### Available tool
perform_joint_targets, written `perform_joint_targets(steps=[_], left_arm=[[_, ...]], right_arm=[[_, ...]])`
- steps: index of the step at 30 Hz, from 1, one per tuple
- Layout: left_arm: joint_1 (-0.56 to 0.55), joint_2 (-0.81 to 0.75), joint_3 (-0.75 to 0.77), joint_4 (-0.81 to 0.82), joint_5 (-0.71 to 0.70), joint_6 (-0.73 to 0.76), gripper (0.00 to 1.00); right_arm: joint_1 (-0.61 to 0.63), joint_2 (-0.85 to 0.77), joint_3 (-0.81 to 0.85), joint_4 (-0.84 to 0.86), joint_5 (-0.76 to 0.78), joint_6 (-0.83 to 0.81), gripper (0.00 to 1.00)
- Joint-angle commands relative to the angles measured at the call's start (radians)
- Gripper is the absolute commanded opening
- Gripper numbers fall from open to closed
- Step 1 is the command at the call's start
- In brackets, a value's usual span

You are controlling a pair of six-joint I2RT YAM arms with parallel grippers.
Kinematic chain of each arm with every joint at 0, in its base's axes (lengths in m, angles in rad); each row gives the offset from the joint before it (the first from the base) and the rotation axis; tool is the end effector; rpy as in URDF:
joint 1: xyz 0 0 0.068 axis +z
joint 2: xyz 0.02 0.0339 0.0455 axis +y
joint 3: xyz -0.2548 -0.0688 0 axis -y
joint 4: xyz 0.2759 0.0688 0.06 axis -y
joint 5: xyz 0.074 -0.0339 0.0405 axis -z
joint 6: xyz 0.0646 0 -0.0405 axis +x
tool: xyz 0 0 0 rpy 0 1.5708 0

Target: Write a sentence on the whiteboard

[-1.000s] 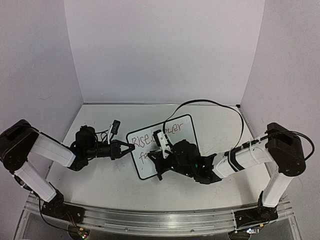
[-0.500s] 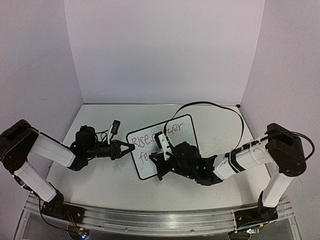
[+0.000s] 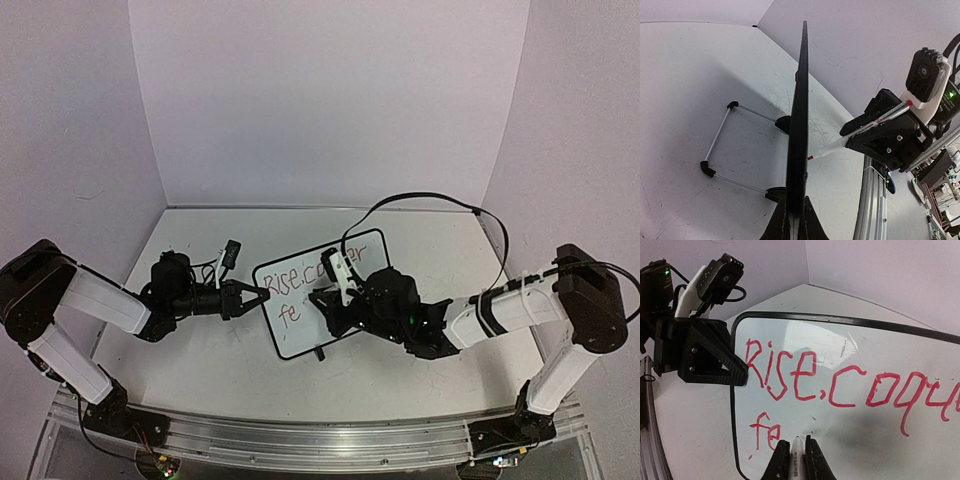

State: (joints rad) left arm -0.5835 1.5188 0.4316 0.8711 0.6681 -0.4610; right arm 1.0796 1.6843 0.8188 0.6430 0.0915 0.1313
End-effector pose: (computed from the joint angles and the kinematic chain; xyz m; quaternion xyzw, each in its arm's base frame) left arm 0.2366 -0.2042 0.1249 0.2502 0.7222 -0.5168 0.3857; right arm 0.1978 0.3573 0.1650 -0.3309 0.7074 0.3255 0.5331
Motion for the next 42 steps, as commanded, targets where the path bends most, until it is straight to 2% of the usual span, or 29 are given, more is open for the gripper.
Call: perform_joint_targets(steps=[1, 42], left_arm=[[-0.001, 0.000, 0.006, -0.068, -0.029, 0.021, 0.00], [-0.001, -0.015, 0.001, -0.080, -0.035, 0.031, 0.00]], right_arm=[[-0.023, 0.003, 0.019, 0.038, -0.031, -0.025, 0.00], [-0.002, 0.069, 0.020, 0.014, -0.027, 0.020, 0.00]])
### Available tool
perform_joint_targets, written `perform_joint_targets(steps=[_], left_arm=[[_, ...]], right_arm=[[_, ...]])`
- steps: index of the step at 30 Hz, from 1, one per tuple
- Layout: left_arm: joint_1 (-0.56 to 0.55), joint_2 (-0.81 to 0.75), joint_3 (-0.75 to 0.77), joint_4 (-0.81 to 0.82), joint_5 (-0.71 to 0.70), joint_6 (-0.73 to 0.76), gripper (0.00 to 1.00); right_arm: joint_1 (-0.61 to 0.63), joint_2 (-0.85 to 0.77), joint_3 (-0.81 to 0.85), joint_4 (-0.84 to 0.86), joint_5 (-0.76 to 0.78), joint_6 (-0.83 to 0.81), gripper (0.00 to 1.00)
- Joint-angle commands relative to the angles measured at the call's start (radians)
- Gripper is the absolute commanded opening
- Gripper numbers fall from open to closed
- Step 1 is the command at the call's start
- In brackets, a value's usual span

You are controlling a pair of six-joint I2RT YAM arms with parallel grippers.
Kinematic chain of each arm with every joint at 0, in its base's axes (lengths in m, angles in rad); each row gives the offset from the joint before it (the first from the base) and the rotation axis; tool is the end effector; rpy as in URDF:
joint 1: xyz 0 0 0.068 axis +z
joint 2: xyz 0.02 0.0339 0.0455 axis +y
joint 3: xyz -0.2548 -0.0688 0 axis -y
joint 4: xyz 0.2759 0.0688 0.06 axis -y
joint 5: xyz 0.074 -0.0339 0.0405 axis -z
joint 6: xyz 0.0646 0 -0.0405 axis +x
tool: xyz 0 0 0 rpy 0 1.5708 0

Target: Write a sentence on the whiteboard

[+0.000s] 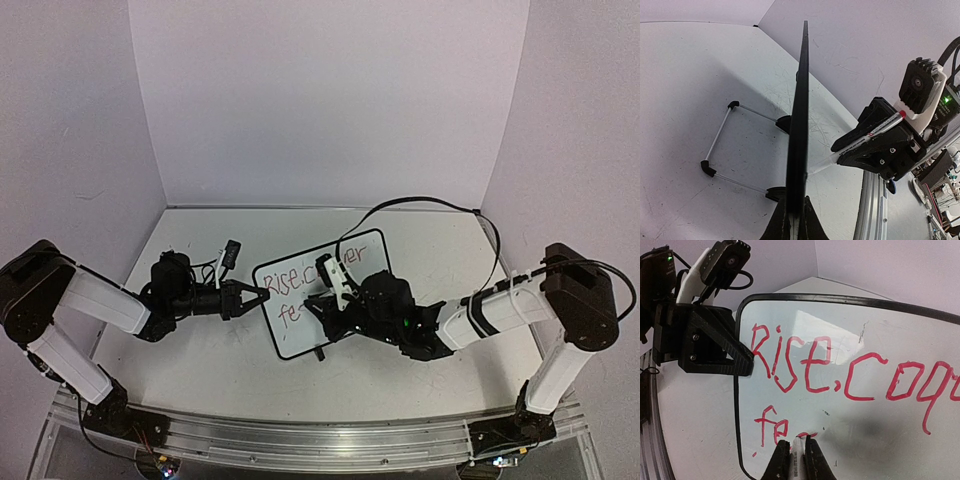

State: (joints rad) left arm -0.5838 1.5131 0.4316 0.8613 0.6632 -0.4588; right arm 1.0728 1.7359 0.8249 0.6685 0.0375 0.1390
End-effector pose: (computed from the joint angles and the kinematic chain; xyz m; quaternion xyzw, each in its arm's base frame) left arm 0.2366 -0.2040 0.1253 0.2492 0.7238 -0.5147 0.3860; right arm 0.1994 0.3616 0.1503 -0.3441 0.7082 0.3388 0.5150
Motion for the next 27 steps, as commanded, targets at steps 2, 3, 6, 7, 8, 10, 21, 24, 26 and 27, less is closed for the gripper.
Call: perform_joint_targets(steps=[2, 3, 6, 7, 8, 10, 21, 24, 26, 27], left_arm=[[0.000, -0.010, 0.001, -0.071, -0.031, 0.029, 0.00], [-0.001, -0.010, 0.001, -0.070, -0.031, 0.029, 0.00], [-0.001, -0.011, 0.000, -0.070, -0.031, 0.029, 0.00], [-0.001, -0.012, -0.001, -0.071, -0.031, 0.029, 0.00], [-0.001, -0.013, 0.000, -0.071, -0.032, 0.029, 0.00], [-0.001, -0.014, 0.000, -0.072, -0.033, 0.029, 0.00], [-0.001, -0.008, 0.003, -0.073, -0.031, 0.031, 0.00], [0.000, -0.011, 0.000, -0.074, -0.031, 0.029, 0.00], [-0.001, -0.015, -0.003, -0.074, -0.033, 0.029, 0.00], [-0.001, -0.016, -0.004, -0.075, -0.034, 0.029, 0.00]], right_arm=[[0.004, 0.014, 0.008, -0.017, 0.030, 0.017, 0.00], [0.004, 0.014, 0.007, -0.019, 0.031, 0.017, 0.00], [0.004, 0.016, 0.003, -0.023, 0.028, 0.021, 0.00], [0.004, 0.017, 0.001, -0.025, 0.028, 0.022, 0.00], [0.004, 0.017, 0.000, -0.026, 0.028, 0.022, 0.00], [0.005, 0.017, -0.004, -0.029, 0.028, 0.023, 0.00], [0.004, -0.006, -0.030, -0.037, 0.057, 0.023, 0.00], [0.002, -0.012, -0.030, -0.036, 0.068, 0.017, 0.00], [-0.002, -0.016, -0.028, -0.035, 0.075, 0.016, 0.00], [-0.005, -0.019, -0.029, -0.031, 0.077, 0.016, 0.00]])
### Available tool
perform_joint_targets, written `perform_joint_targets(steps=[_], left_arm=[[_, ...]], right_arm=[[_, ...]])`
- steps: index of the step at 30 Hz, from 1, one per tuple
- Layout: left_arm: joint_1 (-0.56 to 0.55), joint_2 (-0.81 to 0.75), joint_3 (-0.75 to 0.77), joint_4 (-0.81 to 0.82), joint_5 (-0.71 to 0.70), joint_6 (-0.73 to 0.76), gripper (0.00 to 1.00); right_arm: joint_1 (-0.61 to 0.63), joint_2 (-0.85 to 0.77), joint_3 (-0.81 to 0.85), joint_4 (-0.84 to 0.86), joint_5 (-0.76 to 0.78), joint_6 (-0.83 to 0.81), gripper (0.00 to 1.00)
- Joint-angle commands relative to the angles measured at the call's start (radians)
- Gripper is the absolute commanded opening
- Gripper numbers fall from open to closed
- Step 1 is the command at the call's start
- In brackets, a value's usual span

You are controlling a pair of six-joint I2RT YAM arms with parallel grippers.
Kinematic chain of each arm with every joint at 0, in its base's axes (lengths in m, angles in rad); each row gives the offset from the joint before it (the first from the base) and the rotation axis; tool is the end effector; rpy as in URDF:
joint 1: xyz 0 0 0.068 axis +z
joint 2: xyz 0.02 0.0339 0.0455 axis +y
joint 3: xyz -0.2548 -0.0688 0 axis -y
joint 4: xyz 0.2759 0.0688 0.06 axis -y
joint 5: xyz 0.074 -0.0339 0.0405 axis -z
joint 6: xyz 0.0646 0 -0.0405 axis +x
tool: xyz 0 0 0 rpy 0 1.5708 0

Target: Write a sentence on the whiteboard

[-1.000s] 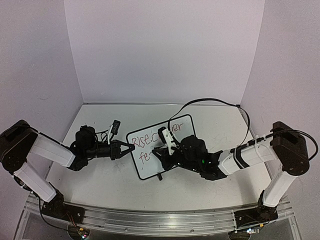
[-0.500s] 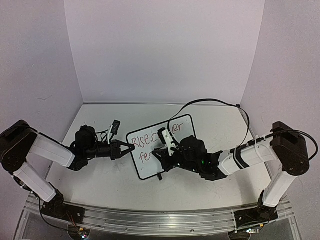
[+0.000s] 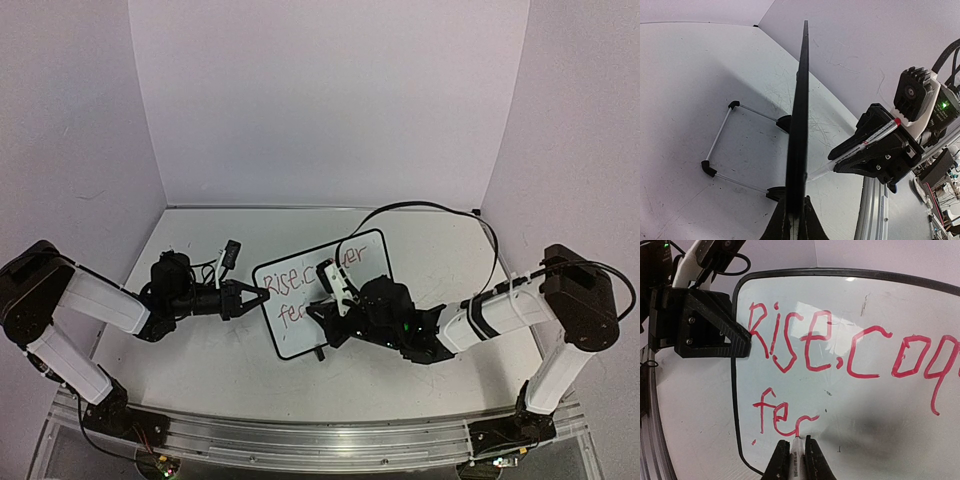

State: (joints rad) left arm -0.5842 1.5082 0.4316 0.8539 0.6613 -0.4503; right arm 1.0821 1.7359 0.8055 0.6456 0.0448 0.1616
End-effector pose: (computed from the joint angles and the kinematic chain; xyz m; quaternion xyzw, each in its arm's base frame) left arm 0.2364 -0.2039 0.1258 0.2516 0.7238 -0.5124 0.3877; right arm 0.1940 0.3587 0.1405 -0.3434 0.7228 0.3346 0.4977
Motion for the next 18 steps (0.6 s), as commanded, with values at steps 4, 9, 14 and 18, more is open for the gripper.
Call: perform_joint_targets(steps=[4, 9, 14, 18], left_arm=[[0.000, -0.012, -0.004, -0.068, -0.031, 0.021, 0.00], [0.000, -0.010, 0.000, -0.069, -0.030, 0.021, 0.00], [0.000, -0.006, 0.003, -0.071, -0.027, 0.021, 0.00], [0.000, -0.003, 0.007, -0.071, -0.025, 0.021, 0.00]], right_arm=[[-0.029, -0.029, -0.002, -0.005, 0.082, -0.012, 0.00], [-0.038, -0.032, 0.012, -0.002, 0.086, -0.019, 0.00], [-0.043, -0.029, 0.028, 0.002, 0.090, -0.024, 0.00], [-0.044, -0.022, 0.043, 0.003, 0.092, -0.028, 0.00]])
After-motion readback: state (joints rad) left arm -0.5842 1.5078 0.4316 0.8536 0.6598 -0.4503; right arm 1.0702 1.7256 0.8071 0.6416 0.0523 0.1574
